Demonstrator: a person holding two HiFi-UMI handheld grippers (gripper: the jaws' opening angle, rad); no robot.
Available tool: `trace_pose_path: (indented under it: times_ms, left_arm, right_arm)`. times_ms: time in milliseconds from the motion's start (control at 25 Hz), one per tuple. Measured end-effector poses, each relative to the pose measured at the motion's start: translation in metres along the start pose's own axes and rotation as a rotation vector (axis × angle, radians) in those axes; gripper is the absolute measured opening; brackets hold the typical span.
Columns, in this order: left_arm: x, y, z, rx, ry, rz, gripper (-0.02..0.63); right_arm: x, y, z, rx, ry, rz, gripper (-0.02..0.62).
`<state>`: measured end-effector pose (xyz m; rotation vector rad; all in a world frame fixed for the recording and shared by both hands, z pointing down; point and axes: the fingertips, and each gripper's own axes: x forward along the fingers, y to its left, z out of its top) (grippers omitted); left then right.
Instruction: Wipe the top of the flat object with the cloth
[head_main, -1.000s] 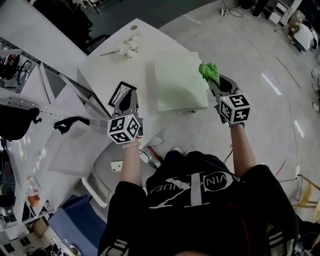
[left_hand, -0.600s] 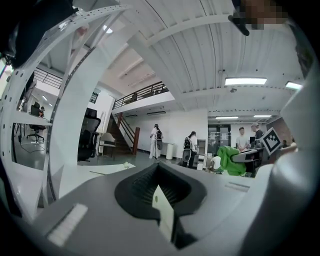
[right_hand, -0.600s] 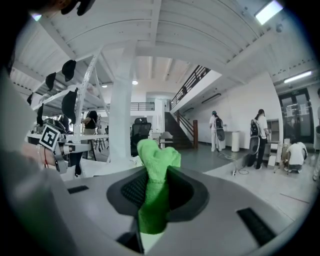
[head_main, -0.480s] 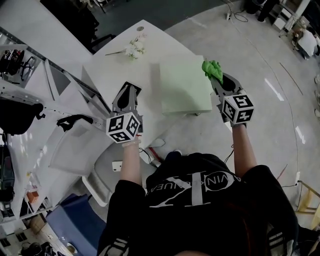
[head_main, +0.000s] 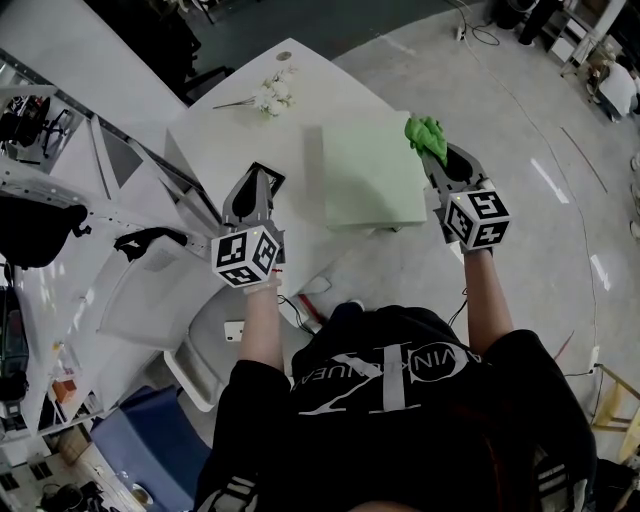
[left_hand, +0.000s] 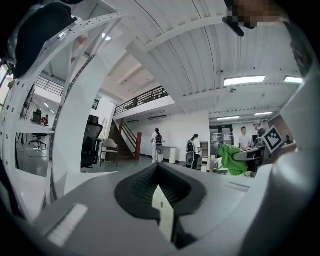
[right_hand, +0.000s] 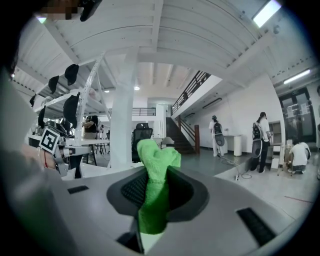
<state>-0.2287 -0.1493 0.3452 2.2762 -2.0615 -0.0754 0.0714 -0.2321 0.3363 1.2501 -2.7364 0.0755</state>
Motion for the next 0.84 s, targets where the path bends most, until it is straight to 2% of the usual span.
trace_pose_path:
  times_ms: [840]
  left_arm:
    - [0.0001, -0.004, 0.0057, 0.011, -0.024, 0.006, 0.011]
  right_arm:
    - [-0.0048, 0.0064, 0.0087, 0.002, -0.07, 0.048, 0.081]
